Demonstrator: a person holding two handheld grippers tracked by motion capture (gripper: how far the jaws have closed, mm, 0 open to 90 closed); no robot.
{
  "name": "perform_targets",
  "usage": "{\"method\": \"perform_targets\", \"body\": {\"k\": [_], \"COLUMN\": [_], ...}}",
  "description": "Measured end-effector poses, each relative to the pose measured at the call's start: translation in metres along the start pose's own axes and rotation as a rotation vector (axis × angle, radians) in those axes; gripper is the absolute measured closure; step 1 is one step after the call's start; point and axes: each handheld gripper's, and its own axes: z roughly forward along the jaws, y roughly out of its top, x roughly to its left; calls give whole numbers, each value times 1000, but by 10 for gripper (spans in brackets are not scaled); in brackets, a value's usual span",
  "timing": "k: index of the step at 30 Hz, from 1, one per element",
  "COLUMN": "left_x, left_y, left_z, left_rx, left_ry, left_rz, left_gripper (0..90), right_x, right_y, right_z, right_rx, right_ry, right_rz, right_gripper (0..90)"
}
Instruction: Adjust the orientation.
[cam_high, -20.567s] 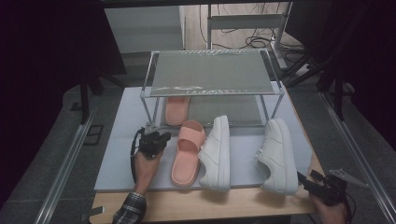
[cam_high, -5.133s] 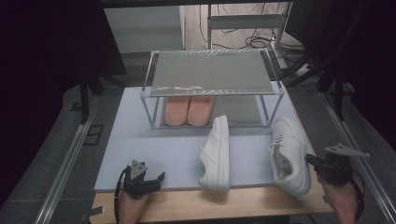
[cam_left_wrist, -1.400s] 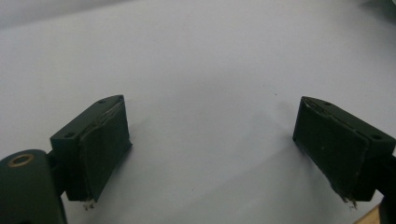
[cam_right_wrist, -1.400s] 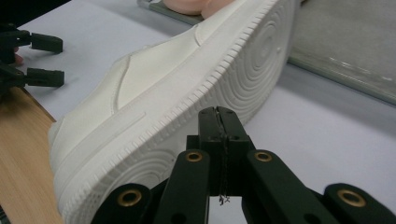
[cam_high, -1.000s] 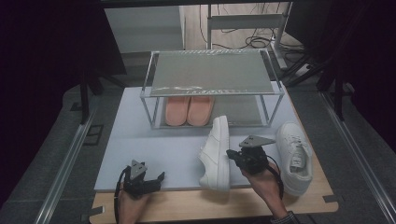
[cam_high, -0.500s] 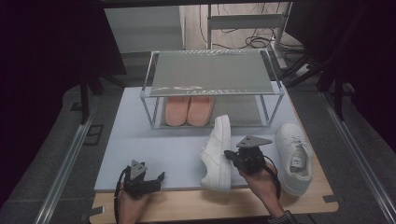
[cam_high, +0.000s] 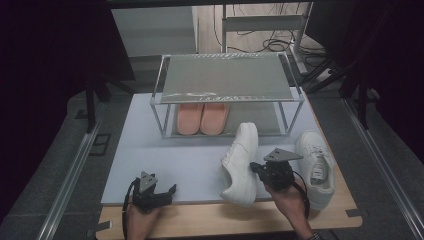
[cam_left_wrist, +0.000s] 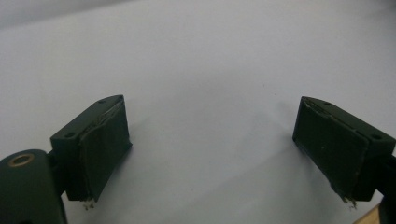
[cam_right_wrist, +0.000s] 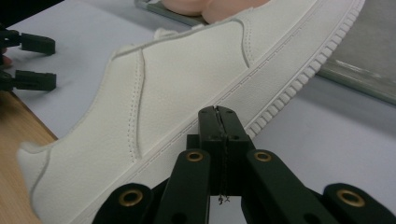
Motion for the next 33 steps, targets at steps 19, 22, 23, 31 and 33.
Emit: {"method": "perform_targets", "body": {"k": [19, 22, 23, 31, 33], "left_x": [0, 0, 0, 0, 0], "left_y": [0, 0, 0, 0, 0], "left_z": [0, 0, 0, 0, 0], "left_rx": [1, 0, 0, 0, 0], "left_ry": [2, 2, 2, 2, 2], "left_rz": [-1, -3, -1, -2, -2], "left_gripper": [105, 106, 106, 106, 106], "right_x": [-28, -30, -30, -29, -27], "right_y": [-36, -41, -41, -40, -39], "right_z": [3, 9, 9, -6, -11], "right_rx": [118, 102, 105, 58, 58], "right_ry": [-180, -147, -160, -110, -107], "right_rz": [99, 127, 116, 121, 114], "right_gripper": [896, 896, 896, 895, 895]}}
